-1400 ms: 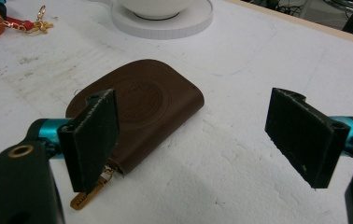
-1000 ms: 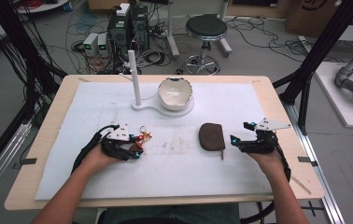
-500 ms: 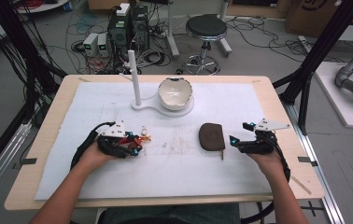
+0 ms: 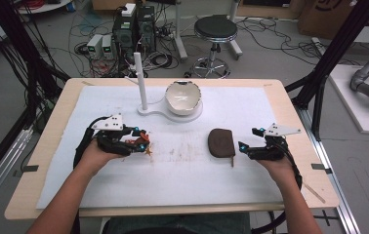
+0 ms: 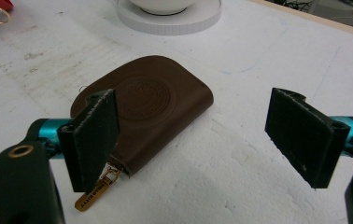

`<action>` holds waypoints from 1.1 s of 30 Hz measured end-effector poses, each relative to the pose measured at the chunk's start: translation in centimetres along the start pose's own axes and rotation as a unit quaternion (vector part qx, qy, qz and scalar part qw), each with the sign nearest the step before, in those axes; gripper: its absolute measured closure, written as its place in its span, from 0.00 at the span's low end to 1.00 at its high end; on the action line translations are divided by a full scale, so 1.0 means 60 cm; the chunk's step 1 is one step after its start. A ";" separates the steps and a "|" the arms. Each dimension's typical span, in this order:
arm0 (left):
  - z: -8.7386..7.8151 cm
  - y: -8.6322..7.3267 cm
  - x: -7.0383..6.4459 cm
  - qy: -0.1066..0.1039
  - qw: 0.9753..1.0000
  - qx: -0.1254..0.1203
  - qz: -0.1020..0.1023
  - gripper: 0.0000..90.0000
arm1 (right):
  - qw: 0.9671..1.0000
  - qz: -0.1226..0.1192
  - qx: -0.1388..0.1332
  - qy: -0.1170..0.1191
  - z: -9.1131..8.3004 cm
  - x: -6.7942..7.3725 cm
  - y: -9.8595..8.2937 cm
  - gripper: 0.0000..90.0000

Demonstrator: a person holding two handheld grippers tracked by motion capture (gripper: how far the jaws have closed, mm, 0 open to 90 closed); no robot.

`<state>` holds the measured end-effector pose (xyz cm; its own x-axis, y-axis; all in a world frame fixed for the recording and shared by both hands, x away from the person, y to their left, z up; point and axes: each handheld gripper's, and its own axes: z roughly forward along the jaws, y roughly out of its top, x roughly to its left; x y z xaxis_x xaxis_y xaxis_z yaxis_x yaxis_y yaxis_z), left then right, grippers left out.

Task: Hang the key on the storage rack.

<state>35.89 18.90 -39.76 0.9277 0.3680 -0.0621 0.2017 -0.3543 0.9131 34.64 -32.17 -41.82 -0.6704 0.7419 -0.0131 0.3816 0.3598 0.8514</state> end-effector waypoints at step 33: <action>-0.058 0.112 0.049 0.029 0.999 -0.026 0.011 0.54 | 1.000 0.000 -0.001 0.007 0.004 0.001 0.003 0.20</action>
<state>38.87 20.56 -32.39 0.9119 0.4098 -0.0210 0.1644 -0.3180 0.9337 34.82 -31.93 -41.83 -0.6794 0.7337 -0.0057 0.3807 0.3592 0.8521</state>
